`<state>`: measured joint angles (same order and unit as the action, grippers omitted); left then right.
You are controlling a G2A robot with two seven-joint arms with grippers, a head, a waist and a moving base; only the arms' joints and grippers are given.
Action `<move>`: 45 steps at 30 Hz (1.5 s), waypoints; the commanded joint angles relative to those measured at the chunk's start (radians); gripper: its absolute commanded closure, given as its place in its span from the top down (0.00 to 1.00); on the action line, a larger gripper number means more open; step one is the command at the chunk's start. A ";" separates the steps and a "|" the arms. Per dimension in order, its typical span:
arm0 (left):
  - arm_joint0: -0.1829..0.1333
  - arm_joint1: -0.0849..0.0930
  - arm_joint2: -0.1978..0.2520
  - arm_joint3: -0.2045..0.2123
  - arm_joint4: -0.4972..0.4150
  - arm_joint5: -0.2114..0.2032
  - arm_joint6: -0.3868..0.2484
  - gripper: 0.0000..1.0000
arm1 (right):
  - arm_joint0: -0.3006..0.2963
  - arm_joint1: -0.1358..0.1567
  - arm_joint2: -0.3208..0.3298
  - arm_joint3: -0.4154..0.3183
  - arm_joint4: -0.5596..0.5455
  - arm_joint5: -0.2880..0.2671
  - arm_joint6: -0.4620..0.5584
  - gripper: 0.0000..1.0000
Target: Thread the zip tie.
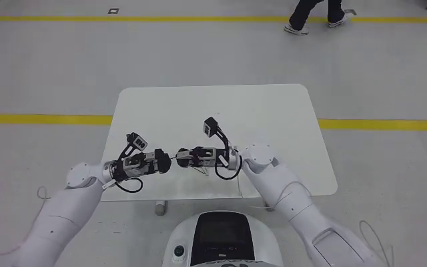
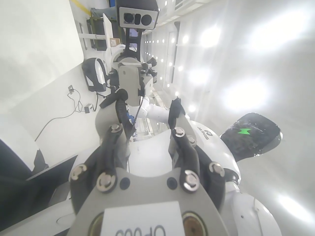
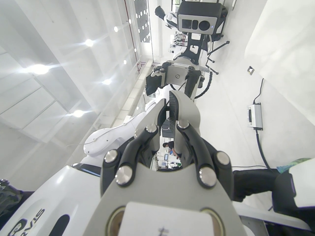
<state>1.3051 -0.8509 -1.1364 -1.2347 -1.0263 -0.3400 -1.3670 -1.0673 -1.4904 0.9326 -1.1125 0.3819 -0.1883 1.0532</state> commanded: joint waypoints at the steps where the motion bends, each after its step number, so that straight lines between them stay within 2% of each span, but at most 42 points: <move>1: 0.001 -0.001 -0.002 0.001 -0.001 0.001 -0.001 0.34 | -0.002 0.002 0.000 0.000 -0.003 0.002 -0.003 0.00; 19: 0.004 -0.015 -0.006 0.000 0.022 0.003 0.002 0.27 | 0.004 0.008 -0.033 0.000 0.001 0.028 0.004 0.00; 29: 0.009 -0.018 -0.011 -0.011 0.062 0.002 0.024 0.22 | 0.010 0.010 -0.045 0.009 0.012 0.024 0.000 0.00; 33: 0.011 -0.020 -0.013 -0.014 0.065 0.004 0.027 0.17 | 0.013 0.010 -0.051 0.012 0.015 0.027 0.001 0.00; 45: 0.006 -0.026 -0.013 -0.010 0.092 0.012 0.029 0.14 | 0.023 0.010 -0.062 0.022 0.030 0.022 -0.010 0.00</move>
<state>1.3120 -0.8765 -1.1495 -1.2449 -0.9355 -0.3283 -1.3376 -1.0449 -1.4804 0.8711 -1.0911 0.4108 -0.1654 1.0439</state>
